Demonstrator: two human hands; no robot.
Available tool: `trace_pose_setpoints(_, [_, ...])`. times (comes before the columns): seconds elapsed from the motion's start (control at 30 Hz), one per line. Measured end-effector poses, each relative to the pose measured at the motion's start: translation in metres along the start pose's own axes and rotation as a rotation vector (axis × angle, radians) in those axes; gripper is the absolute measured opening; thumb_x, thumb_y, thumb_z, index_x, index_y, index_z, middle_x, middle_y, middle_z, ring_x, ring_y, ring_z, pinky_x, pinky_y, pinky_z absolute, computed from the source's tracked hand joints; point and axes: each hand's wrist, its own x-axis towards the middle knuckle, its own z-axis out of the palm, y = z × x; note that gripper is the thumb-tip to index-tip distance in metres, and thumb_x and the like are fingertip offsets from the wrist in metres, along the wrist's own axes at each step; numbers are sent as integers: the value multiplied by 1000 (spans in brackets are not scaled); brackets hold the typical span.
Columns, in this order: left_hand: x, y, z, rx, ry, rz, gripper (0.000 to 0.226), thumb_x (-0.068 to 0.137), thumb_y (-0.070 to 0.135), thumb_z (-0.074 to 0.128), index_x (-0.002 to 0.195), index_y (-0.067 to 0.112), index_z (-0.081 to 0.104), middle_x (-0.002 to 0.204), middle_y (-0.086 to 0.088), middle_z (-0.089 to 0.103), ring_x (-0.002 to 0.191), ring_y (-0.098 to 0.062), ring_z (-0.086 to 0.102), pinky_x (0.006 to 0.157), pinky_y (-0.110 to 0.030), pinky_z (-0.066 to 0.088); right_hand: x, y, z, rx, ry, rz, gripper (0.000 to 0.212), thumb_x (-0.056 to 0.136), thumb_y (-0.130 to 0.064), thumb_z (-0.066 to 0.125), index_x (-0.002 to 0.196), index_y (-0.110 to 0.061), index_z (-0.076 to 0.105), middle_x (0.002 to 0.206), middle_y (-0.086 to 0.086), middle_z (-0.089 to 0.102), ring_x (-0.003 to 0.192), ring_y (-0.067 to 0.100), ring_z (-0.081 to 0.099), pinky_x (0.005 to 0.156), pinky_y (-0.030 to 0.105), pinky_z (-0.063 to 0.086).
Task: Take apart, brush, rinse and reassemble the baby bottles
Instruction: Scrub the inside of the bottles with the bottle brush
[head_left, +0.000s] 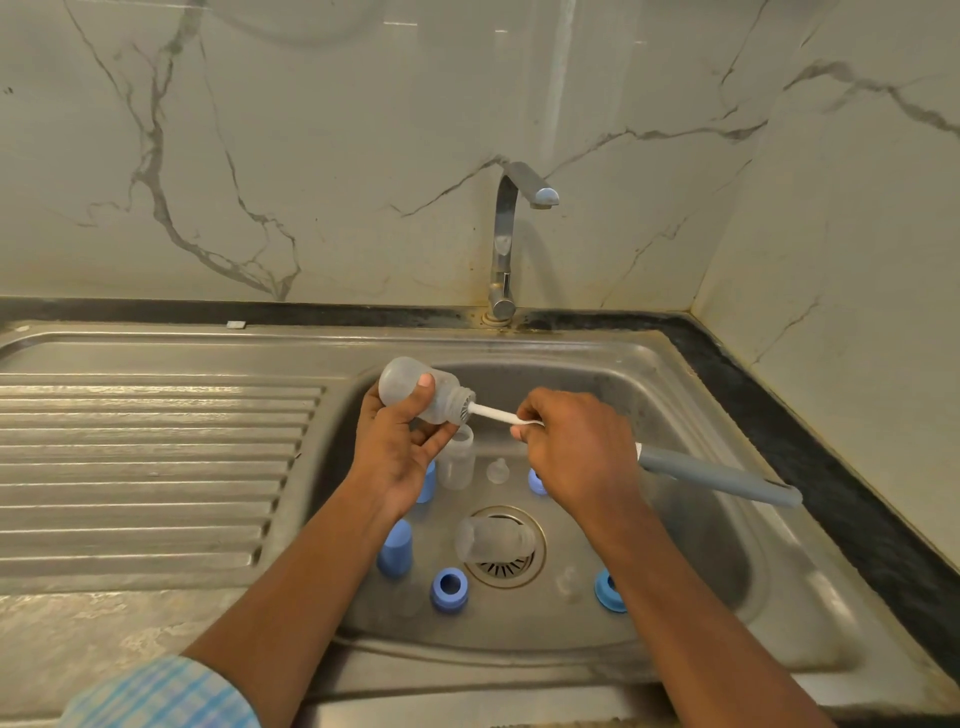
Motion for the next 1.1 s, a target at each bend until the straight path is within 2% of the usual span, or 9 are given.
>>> trace_pose_setpoints(0.2, [-6, -6, 5, -51, -152, -56, 69, 78, 20, 69, 142, 10, 44, 134, -21, 59, 107, -35, 69, 78, -40, 62, -1, -8, 8, 17, -70, -42, 22, 99, -39, 51, 100, -23, 66, 80, -2, 65, 73, 20, 59, 64, 33, 45])
trace_pose_setpoints(0.37, [-7, -8, 2, -129, -202, -86, 67, 79, 11, 63, 143, 7, 42, 135, -25, 58, 115, -41, 64, 90, -49, 57, 0, -9, 12, 27, -93, -19, 32, 103, -39, 41, 99, -17, 64, 83, 4, 64, 75, 27, 58, 65, 36, 44])
trace_pose_setpoints(0.47, [-7, -11, 0, -108, -264, -141, 62, 85, 24, 62, 142, 6, 44, 130, -23, 62, 117, -39, 63, 98, -51, 53, 0, -8, 13, 85, -97, 0, 32, 104, -38, 40, 98, -16, 62, 80, 3, 62, 71, 25, 57, 62, 36, 45])
trace_pose_setpoints(0.57, [-8, -9, 6, 38, -217, -102, 62, 82, 49, 62, 129, 9, 55, 108, -13, 69, 98, -26, 68, 84, -40, 59, -4, -12, 12, 102, -91, -57, 25, 100, -39, 48, 97, -18, 61, 82, 1, 63, 74, 24, 58, 61, 34, 43])
trace_pose_setpoints(0.67, [-6, -11, 9, 121, -152, -43, 60, 72, 48, 70, 120, 14, 60, 99, -8, 68, 87, -20, 67, 66, -29, 58, -7, -17, 14, 95, -113, -114, 14, 93, -35, 59, 93, -21, 58, 84, -3, 63, 75, 23, 58, 61, 33, 40])
trace_pose_setpoints(0.83, [3, -1, 3, 121, -69, 47, 53, 70, 38, 76, 112, 8, 64, 96, -11, 72, 84, -22, 72, 68, -33, 61, -5, -14, 13, 112, -161, -95, 18, 96, -34, 55, 89, -18, 61, 78, 1, 62, 71, 23, 57, 60, 37, 44])
trace_pose_setpoints(0.97, [7, 9, 0, 75, -87, 100, 48, 75, 31, 73, 115, 7, 60, 97, -11, 72, 82, -22, 74, 63, -33, 60, -1, -6, 4, 337, -268, -43, 28, 96, -30, 60, 80, -8, 67, 64, 12, 61, 54, 17, 50, 55, 39, 45])
trace_pose_setpoints(1.03, [7, 15, 0, 38, -123, 99, 45, 77, 26, 71, 115, 5, 60, 96, -10, 71, 82, -22, 72, 63, -34, 60, -3, -1, -4, 490, -344, 2, 29, 97, -26, 59, 80, -5, 69, 56, 9, 58, 48, 12, 47, 50, 32, 42])
trace_pose_setpoints(1.1, [9, 23, -7, -54, -148, 102, 56, 74, 22, 75, 123, 3, 56, 98, -10, 69, 89, -25, 70, 66, -35, 60, -8, 4, -11, 603, -444, 55, 29, 99, -24, 56, 88, -3, 71, 52, 2, 55, 40, 7, 42, 43, 22, 36])
